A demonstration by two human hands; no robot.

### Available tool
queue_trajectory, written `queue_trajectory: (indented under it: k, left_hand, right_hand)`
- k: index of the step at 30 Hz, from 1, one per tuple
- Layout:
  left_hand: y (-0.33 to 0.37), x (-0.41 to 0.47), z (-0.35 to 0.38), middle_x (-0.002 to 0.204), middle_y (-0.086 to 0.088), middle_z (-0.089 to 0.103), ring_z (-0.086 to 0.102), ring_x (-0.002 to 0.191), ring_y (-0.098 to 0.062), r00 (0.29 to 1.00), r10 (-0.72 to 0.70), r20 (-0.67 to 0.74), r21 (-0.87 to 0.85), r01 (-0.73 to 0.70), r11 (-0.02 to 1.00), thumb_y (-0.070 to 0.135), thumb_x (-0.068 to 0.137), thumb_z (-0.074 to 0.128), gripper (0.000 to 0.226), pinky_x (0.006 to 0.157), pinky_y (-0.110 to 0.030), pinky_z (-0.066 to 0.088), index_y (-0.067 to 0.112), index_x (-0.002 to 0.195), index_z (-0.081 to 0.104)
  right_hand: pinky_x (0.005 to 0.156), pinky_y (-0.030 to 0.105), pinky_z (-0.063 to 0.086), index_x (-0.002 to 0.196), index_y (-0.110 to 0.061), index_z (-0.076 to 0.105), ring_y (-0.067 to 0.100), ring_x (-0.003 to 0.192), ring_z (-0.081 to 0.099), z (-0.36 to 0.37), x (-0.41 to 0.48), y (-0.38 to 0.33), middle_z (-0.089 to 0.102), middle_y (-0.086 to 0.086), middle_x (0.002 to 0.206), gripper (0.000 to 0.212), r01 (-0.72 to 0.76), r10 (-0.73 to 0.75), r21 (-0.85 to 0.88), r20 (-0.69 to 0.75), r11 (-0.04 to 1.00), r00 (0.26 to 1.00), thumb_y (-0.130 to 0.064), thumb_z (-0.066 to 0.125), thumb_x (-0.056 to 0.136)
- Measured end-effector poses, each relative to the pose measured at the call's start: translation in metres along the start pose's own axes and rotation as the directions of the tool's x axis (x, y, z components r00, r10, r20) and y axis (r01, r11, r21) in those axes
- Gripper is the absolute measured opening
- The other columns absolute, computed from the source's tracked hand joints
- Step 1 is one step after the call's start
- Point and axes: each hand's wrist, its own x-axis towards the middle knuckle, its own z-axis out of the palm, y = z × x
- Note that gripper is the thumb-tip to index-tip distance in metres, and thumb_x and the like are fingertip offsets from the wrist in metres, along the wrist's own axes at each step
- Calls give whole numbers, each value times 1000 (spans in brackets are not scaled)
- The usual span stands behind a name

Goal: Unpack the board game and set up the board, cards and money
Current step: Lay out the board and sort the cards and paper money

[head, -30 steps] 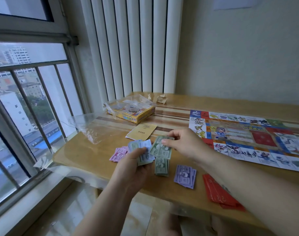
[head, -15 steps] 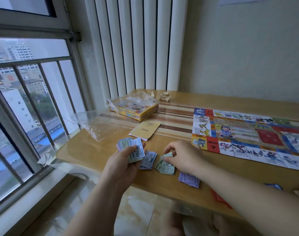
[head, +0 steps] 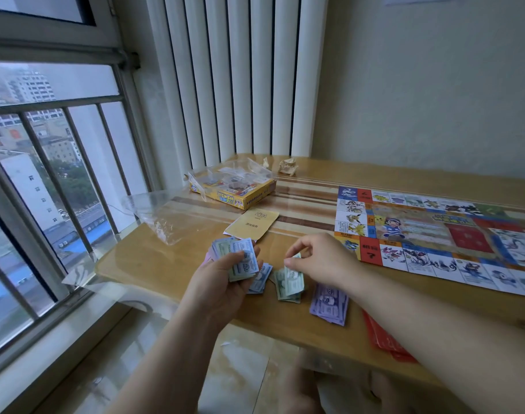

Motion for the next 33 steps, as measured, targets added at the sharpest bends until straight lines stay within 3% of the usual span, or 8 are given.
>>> queue_trajectory:
  k: [3, 7, 10, 13, 19, 25, 29, 33]
  left_hand:
    - [-2, -4, 4, 108, -23, 62, 64, 95, -25, 1000, -16, 11, 16, 16, 1000, -8, 93, 43, 22, 66, -34, 58, 3, 111, 50]
    - [-1, -10, 5, 101, -21, 64, 64, 92, -24, 1000, -26, 11, 34, 26, 999, -7, 93, 44, 15, 61, -29, 59, 4, 96, 53]
    - [-1, -12, 4, 86, -18, 68, 65, 79, -24, 999, -29, 33, 112, 25, 993, -7, 92, 46, 14, 59, -28, 58, 3, 92, 56]
    - [-7, -15, 4, 81, -17, 70, 66, 77, -27, 990, -63, 125, 202, 36, 979, -6, 87, 51, 16, 62, -32, 58, -2, 101, 59]
    - [-2, -20, -2, 94, -22, 69, 68, 80, -29, 975, -86, 205, 245, 34, 969, -4, 88, 49, 24, 67, -36, 58, -3, 110, 59]
    - [29, -17, -22, 102, -20, 68, 72, 77, -24, 996, 60, 70, -41, -58, 997, -12, 92, 35, 32, 63, -31, 60, -8, 120, 49]
    - [41, -18, -32, 103, -19, 67, 73, 75, -21, 994, 107, 21, -35, -106, 994, -12, 92, 36, 33, 62, -29, 59, -6, 123, 46]
    - [38, -19, -36, 94, -18, 71, 73, 76, -23, 996, 80, 25, -18, -79, 997, -13, 91, 38, 29, 58, -29, 59, -5, 116, 50]
  right_hand:
    - [98, 39, 34, 77, -35, 57, 10, 86, 55, 13, -2, 0, 56, -15, 73, 18, -39, 34, -101, -55, 994, 998, -52, 62, 83]
    - [101, 39, 32, 104, -37, 57, 11, 104, 53, 12, -8, 3, 51, -14, 104, 28, 15, -64, -335, -136, 942, 989, -57, 56, 84]
    - [85, 28, 44, 98, -26, 61, 9, 89, 54, -4, -13, -5, 53, -11, 94, 17, 170, -171, -19, -135, 985, 976, -40, 61, 88]
    - [68, 21, 43, 93, -16, 65, 9, 77, 56, -18, -19, -23, 61, -2, 84, 25, 176, -180, 277, -10, 945, 984, -39, 67, 84]
    - [70, 33, 50, 78, -16, 61, 12, 69, 58, -8, -6, -33, 64, 1, 75, 16, 117, -148, 279, 92, 953, 985, -22, 77, 78]
    - [46, 18, 42, 85, -14, 56, 8, 52, 57, 10, 18, -36, 62, 6, 77, 17, -28, -35, 534, 108, 845, 994, -1, 67, 84]
    - [66, 27, 48, 89, -18, 59, 14, 69, 61, 29, 24, -37, 63, 3, 83, 17, 113, -128, 117, 131, 987, 983, -9, 71, 80]
    - [68, 27, 45, 90, -23, 58, 15, 84, 57, 36, 22, -36, 59, -3, 88, 20, 214, -213, -138, 18, 967, 977, -17, 72, 78]
